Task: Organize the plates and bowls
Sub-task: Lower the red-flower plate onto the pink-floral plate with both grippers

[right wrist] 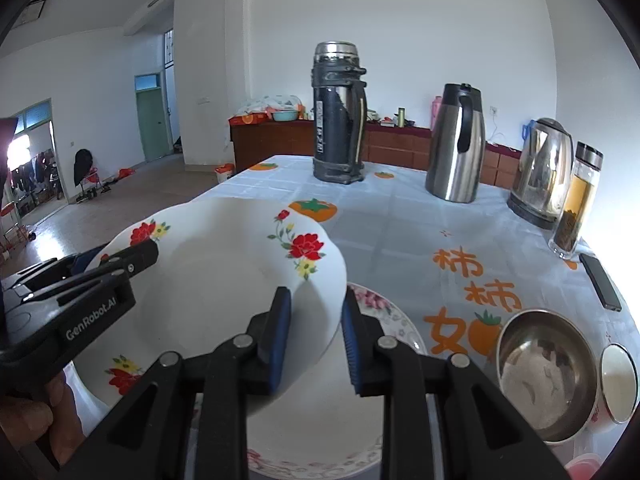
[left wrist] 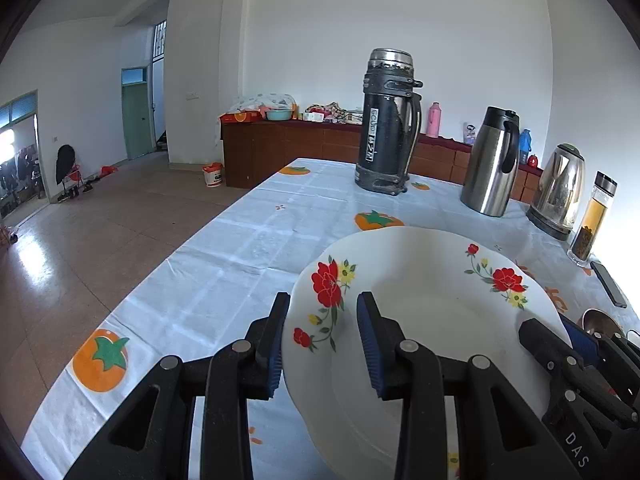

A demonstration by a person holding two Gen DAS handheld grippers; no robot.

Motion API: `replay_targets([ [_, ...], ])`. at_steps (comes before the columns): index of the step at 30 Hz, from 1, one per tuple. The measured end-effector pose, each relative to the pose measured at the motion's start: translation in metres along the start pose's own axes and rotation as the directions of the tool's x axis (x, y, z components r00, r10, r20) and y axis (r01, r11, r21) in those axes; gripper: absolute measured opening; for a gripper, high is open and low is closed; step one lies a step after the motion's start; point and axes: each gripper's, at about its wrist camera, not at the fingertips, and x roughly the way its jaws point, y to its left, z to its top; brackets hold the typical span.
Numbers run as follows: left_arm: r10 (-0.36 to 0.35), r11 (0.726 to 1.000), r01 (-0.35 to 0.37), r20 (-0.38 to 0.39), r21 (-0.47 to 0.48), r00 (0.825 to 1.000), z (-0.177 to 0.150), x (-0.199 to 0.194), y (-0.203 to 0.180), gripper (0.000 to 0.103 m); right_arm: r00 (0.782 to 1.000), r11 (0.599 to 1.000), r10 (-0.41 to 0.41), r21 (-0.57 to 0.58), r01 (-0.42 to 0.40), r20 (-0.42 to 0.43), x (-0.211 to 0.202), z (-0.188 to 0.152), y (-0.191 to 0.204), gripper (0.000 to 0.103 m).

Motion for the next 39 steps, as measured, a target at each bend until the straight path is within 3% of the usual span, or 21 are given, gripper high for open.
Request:
replay_targets([
  [18,-0.041,0.999,0.041,-0.003,0.026,0.999,-0.006,0.004,-0.042,0.036,0.998,0.997,-0.057,0.043,0.057,-0.003,-0.009,-0.009,-0.038,0.025],
  [39,-0.067,0.995,0.069,-0.031,0.068,0.997,-0.017,0.017,-0.057,0.036,0.995,0.995,-0.087,0.053,0.089,-0.037,-0.006,-0.018,-0.055,0.025],
])
